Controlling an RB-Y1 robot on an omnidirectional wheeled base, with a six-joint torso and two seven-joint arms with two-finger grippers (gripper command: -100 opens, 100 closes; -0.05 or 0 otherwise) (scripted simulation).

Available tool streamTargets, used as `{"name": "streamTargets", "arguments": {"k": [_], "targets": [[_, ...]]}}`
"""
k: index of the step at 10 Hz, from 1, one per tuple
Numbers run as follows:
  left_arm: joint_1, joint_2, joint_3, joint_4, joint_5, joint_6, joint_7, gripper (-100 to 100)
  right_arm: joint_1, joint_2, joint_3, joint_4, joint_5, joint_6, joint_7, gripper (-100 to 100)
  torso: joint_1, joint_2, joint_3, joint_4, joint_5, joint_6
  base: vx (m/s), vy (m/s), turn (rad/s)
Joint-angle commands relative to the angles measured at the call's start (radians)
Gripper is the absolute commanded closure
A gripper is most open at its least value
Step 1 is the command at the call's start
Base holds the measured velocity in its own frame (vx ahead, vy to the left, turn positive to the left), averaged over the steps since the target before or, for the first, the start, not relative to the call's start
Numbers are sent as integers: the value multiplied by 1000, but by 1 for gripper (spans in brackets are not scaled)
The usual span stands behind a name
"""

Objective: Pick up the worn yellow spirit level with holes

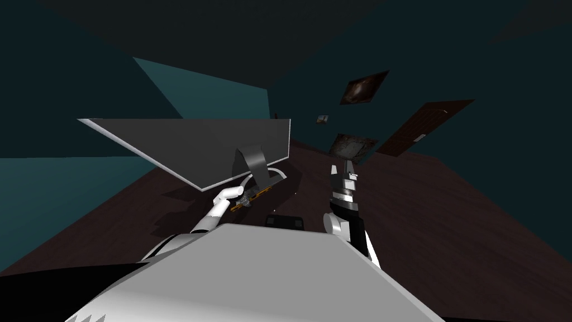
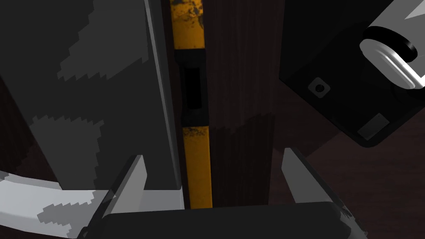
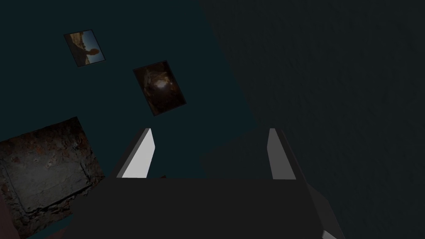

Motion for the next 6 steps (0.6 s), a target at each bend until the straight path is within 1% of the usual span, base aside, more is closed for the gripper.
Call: {"name": "streamTargets", "arguments": {"k": [1, 2, 6], "targets": [[0, 0, 0, 0, 0, 0, 0, -100, 0, 0, 0, 0, 0, 0, 0, 0, 0, 0, 0, 0, 0, 0, -17, 20, -16], [-1, -1, 0, 3, -1, -4, 0, 100, 0, 0, 0, 0, 0, 0, 0, 0, -1, -1, 0, 0, 0, 0, 0, 0, 0], [-1, -1, 0, 3, 0, -4, 1, 100, 0, 0, 0, 0, 0, 0, 0, 0, -2, -3, -2, -1, 0, 0, 0, 0, 0]]}}
